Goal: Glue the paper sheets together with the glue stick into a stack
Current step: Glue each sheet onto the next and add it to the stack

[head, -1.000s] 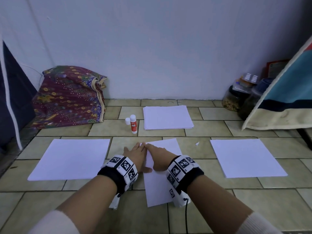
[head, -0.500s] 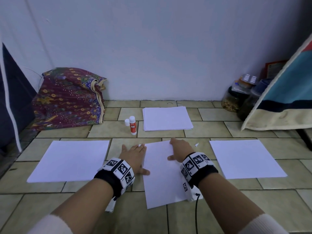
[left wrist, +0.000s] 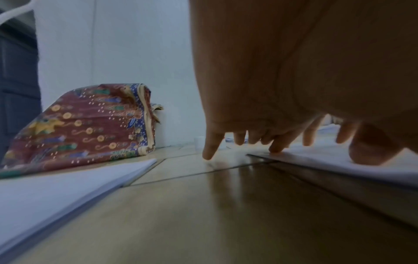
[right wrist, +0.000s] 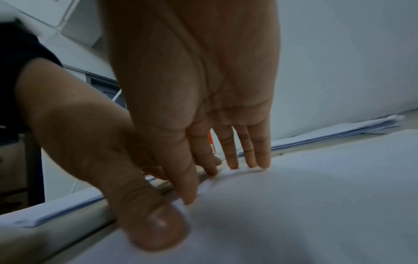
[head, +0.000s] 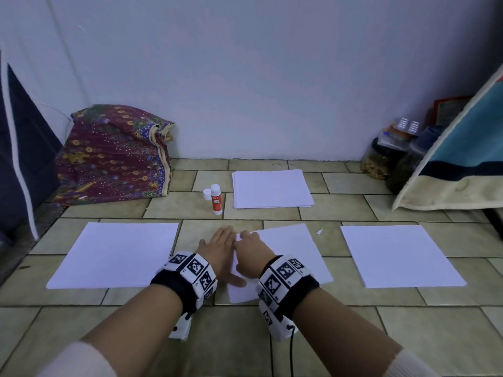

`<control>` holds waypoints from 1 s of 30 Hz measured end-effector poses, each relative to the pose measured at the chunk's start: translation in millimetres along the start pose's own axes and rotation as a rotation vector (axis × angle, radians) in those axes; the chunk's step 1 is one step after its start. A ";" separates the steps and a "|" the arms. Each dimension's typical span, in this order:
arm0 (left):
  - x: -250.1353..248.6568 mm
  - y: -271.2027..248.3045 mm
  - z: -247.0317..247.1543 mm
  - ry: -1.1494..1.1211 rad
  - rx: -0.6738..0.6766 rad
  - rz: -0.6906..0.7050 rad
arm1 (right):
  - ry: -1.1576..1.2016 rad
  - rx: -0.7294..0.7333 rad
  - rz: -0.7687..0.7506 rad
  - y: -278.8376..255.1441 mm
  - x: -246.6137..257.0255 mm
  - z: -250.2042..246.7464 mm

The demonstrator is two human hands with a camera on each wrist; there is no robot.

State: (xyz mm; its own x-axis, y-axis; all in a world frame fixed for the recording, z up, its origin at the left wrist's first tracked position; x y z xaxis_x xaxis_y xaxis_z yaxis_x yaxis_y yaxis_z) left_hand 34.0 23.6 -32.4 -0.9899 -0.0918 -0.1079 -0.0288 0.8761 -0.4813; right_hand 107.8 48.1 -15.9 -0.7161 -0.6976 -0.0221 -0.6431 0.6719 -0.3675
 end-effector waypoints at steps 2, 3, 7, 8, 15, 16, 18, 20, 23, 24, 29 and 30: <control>4.2 2.5 8.5 -0.020 0.023 -0.034 | 0.077 -0.017 0.000 4.1 3.4 1.7; 6.1 2.9 11.0 -0.008 0.026 -0.054 | 0.135 -0.040 0.001 5.4 2.1 2.9; 10.0 1.8 12.2 0.117 0.062 -0.094 | 0.313 0.025 0.008 -1.1 -20.2 6.2; 9.4 1.1 11.0 0.116 0.073 -0.088 | 0.333 0.037 0.026 -3.8 -29.9 5.1; 9.6 -1.8 9.0 0.121 0.085 -0.069 | 0.380 0.045 0.300 -20.9 -118.6 1.8; 10.1 -1.5 9.2 0.122 0.088 -0.069 | 0.376 0.041 0.327 -22.3 -126.4 1.6; 11.0 -1.3 9.5 0.129 0.088 -0.068 | 0.362 0.040 0.353 -20.8 -133.1 1.7; 12.3 -2.7 7.9 0.155 0.085 -0.066 | 0.336 0.030 0.369 -16.7 -133.2 0.7; 14.3 -6.8 0.1 0.221 0.094 -0.057 | 0.223 0.006 0.419 -15.9 -130.4 -3.7; 15.2 -8.3 -5.7 0.220 0.089 -0.054 | 0.152 0.002 0.437 -17.4 -127.6 -6.0; 5.7 -17.2 -41.8 0.225 -0.066 -0.044 | 0.002 -0.037 0.401 -20.0 -100.1 -13.1; 2.3 -18.1 -44.8 0.248 -0.112 -0.025 | 0.026 -0.046 0.357 -17.6 -90.6 -12.1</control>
State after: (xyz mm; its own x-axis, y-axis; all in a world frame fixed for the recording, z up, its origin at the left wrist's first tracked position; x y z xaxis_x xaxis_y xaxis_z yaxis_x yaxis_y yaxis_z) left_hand 26.0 28.8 15.1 -0.9920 -0.0077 0.1257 -0.0554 0.9231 -0.3805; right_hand 180.7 102.5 3.9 -0.9041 -0.4109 -0.1172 -0.3625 0.8827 -0.2990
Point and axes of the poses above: each hand's wrist, its own y-axis towards the middle knuckle, its own z-axis out of the palm, x = y × z, the point moved 6 cm from there along y, towards the middle knuckle, and after that the axes turned 1 degree about x, right-handed, at the moved point
